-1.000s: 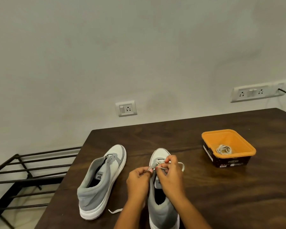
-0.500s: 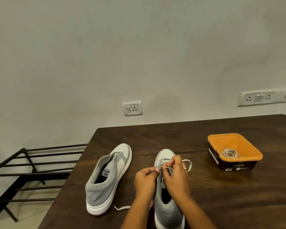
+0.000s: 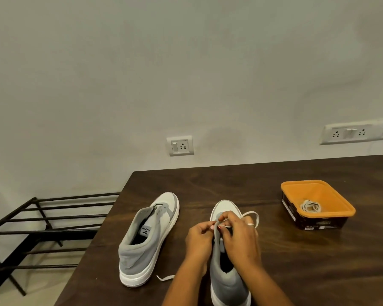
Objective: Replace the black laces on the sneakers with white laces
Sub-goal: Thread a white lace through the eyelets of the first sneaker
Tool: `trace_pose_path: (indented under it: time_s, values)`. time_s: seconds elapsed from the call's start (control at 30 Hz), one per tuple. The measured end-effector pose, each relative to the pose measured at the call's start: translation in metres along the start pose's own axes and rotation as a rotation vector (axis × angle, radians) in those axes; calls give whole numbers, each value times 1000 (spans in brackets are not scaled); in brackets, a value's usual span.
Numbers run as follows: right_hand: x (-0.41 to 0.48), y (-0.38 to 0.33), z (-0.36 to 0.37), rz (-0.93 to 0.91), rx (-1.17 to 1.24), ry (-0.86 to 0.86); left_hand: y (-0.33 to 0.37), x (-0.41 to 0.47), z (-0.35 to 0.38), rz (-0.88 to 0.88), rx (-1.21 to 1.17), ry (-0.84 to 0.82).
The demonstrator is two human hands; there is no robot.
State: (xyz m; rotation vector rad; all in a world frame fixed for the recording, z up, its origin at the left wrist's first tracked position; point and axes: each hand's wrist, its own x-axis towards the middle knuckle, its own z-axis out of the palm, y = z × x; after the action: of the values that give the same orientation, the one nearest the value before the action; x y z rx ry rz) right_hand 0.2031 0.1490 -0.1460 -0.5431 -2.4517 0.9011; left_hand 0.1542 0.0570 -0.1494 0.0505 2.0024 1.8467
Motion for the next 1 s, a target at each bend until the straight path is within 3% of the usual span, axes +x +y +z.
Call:
trace_pose_path:
  time_s: [0.17,0.27,0.5,0.6,0.7,0.8,0.87,0.93,1.0]
  values:
    - [4,7,8,-20,11,-5,3,5,1,10,148,133]
    - [4,5,9,-27,-5,-22,2,6,1,4,122,182]
    - [4,8,4,-51,-70,-15,41,-1,-3,-38,-667,297]
    - [4,6,3,-35,-43,-16,54,4,-18,-6,-805,426]
    - [3,9,5,-7,-18,-7,55,10,-37,45,-485,530]
    - [4,13,6,24,13,2,46,5,-59,328,264,558]
    - [5,13,7,44,8,-32,40,-3,-70,494,780,422]
    - [7,13,8,75,2,-57,29,-9,-68,520,1246,228]
    - [7,14,10,93,5,-58,13,-16,-60,475,1478,87]
